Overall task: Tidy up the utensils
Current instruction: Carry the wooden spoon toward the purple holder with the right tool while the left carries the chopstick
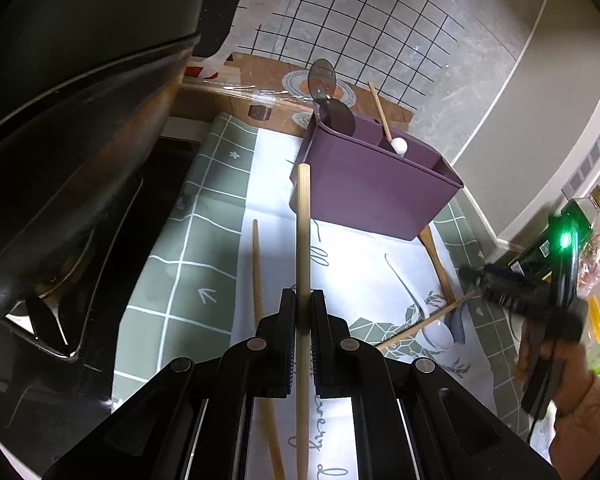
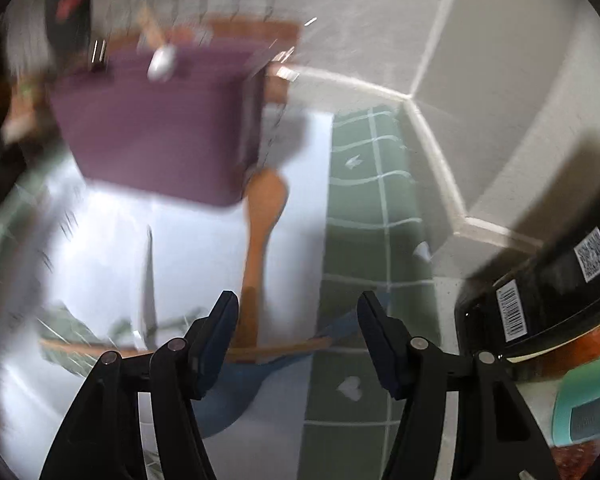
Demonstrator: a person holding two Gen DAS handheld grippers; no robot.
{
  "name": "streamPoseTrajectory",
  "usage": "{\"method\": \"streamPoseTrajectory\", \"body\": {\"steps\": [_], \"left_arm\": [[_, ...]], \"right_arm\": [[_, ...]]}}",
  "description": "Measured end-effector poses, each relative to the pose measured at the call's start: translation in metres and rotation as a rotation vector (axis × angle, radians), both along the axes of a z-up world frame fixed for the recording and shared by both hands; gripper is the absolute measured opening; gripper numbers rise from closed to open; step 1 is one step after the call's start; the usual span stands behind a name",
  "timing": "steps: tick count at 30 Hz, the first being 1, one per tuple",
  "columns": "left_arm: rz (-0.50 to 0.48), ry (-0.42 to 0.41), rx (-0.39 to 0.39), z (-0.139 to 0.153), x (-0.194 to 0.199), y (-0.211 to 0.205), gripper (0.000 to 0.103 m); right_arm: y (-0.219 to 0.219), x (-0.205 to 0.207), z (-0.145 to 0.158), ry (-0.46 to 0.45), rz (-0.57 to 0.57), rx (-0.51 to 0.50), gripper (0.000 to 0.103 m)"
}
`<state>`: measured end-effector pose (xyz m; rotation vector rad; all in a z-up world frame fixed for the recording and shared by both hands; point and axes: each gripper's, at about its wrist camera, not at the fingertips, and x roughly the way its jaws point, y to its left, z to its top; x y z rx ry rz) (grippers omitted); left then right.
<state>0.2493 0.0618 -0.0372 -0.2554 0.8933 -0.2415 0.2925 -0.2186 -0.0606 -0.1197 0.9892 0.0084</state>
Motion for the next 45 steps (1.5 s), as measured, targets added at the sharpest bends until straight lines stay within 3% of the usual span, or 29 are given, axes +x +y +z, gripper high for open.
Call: {"method": "streamPoseTrajectory", "body": {"steps": [2,4,9,12,17,19,20,25,30,36,45], "left_arm": [[-0.012,0.003,0.003,0.0,0.001,-0.002,0.007],[-0.02,0.001,0.012,0.001,0.0,-0.003,0.007],[-0.037,0.003,-0.001,0.001,-0.001,0.001,0.007],[-0.035,0.003,-0.004,0.002,-0.002,0.005,0.007],[-0.031,0.009,-0.003,0.001,-0.002,0.007,0.007],[-0.034,0.012,0.002,-0.001,-0.002,0.006,0.007],[-0.036,0.013,0.005,-0.001,-0.002,0.006,0.007],[-0.053,0.002,0.01,0.0,-0.003,-0.001,0.007],[-0.071,-0.037,0.008,0.008,-0.01,-0.012,0.007],[-0.073,-0.088,0.026,0.024,-0.019,-0.029,0.007],[-0.091,-0.216,0.056,0.074,-0.036,-0.06,0.007]], "right_arm": [[-0.012,0.014,0.007,0.01,-0.02,0.105,0.058],[-0.011,0.028,0.006,0.017,-0.023,0.136,0.057],[0.015,0.076,-0.019,0.087,0.103,0.027,0.031],[0.02,0.092,-0.029,0.121,0.16,0.006,0.031],[0.008,0.112,-0.034,0.147,0.186,0.106,0.036],[0.003,0.115,-0.035,0.152,0.193,0.145,0.035],[0.002,0.114,-0.035,0.153,0.191,0.156,0.029],[0.008,0.091,-0.03,0.156,0.175,0.138,0.028],[0.024,0.023,0.007,0.04,0.207,0.079,0.028],[0.044,-0.028,0.05,-0.086,0.293,0.094,0.028],[0.058,-0.062,0.1,-0.195,0.361,0.108,0.028]]}}
